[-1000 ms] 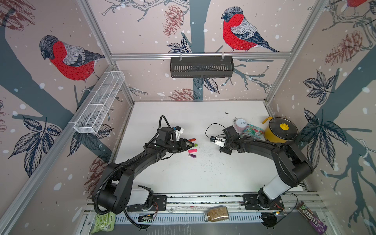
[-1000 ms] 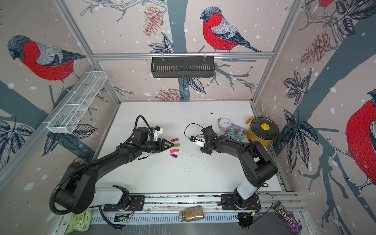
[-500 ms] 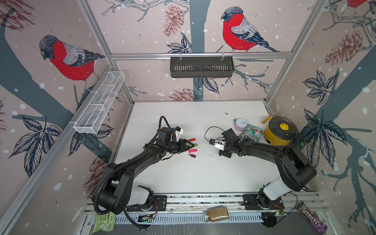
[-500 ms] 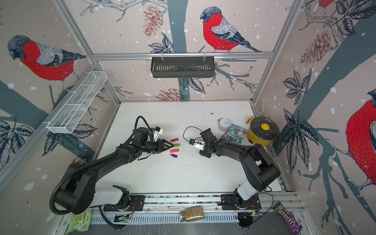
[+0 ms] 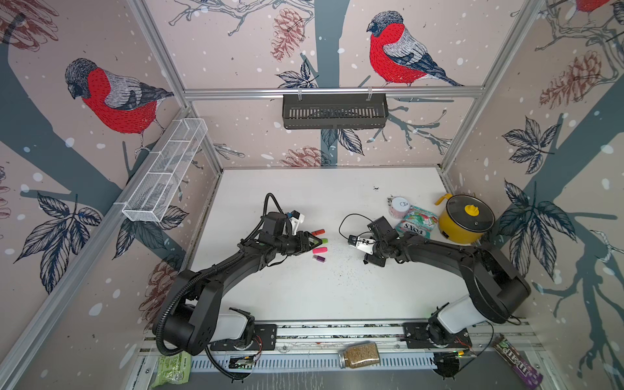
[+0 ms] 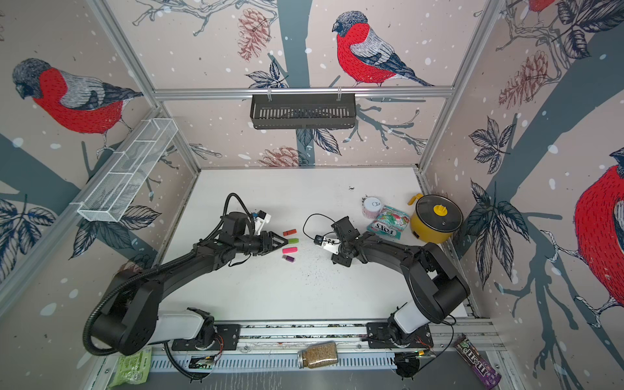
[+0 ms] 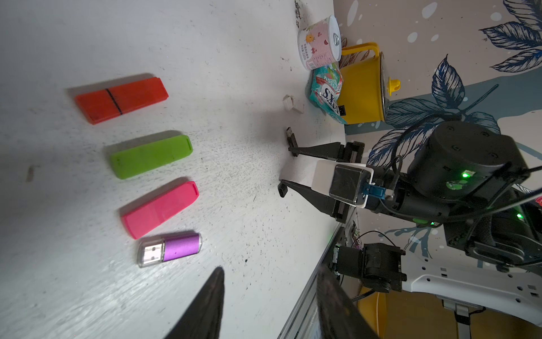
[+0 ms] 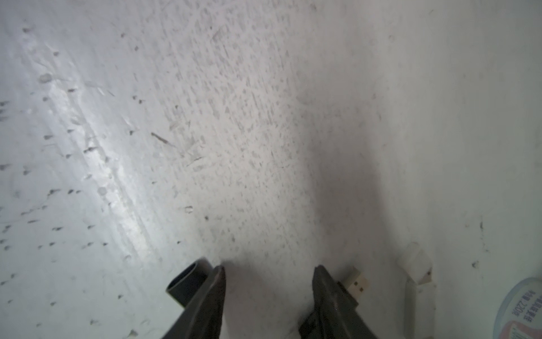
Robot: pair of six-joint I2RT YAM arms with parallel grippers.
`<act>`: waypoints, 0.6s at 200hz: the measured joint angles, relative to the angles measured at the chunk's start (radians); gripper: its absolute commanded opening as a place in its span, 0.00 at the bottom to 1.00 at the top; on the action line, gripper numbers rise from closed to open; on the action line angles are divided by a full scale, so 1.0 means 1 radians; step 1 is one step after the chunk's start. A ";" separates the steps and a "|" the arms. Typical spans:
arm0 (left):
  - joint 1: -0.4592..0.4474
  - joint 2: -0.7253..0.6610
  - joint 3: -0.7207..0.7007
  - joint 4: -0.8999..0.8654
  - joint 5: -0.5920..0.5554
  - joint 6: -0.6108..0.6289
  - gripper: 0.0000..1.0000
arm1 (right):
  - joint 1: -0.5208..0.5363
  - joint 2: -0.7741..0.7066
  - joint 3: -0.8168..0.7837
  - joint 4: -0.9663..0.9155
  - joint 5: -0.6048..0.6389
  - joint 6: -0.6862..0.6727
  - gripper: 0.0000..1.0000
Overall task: Close the usb drive cover
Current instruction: Pick up the cover from the center of the board.
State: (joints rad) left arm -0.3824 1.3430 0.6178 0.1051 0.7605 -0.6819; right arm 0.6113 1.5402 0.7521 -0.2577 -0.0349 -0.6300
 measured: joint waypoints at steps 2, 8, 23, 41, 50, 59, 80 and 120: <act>0.000 0.000 0.000 0.001 0.000 0.000 0.50 | -0.001 0.000 0.000 -0.002 0.001 0.002 0.51; 0.000 0.000 0.000 0.003 0.000 0.000 0.50 | -0.004 0.000 0.002 -0.005 0.004 0.002 0.51; 0.000 0.000 0.000 0.010 0.001 -0.001 0.50 | -0.014 -0.002 0.002 -0.013 0.007 0.011 0.51; 0.000 0.000 0.000 0.017 0.003 -0.001 0.50 | -0.024 -0.014 -0.001 -0.035 0.015 0.025 0.51; 0.000 0.000 0.000 0.019 0.004 -0.001 0.50 | -0.026 -0.024 -0.006 -0.049 0.025 0.026 0.51; 0.000 0.000 0.000 0.021 0.005 -0.001 0.50 | -0.025 -0.037 -0.014 -0.062 0.025 0.025 0.51; 0.000 0.006 0.000 0.025 0.007 -0.001 0.50 | -0.005 -0.065 -0.037 -0.085 0.011 0.024 0.51; 0.000 0.012 0.002 0.025 0.015 -0.002 0.50 | 0.027 -0.066 -0.047 -0.074 -0.020 0.025 0.51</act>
State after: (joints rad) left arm -0.3824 1.3548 0.6193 0.1299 0.7757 -0.6838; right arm 0.6384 1.4742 0.7048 -0.3321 -0.0547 -0.6052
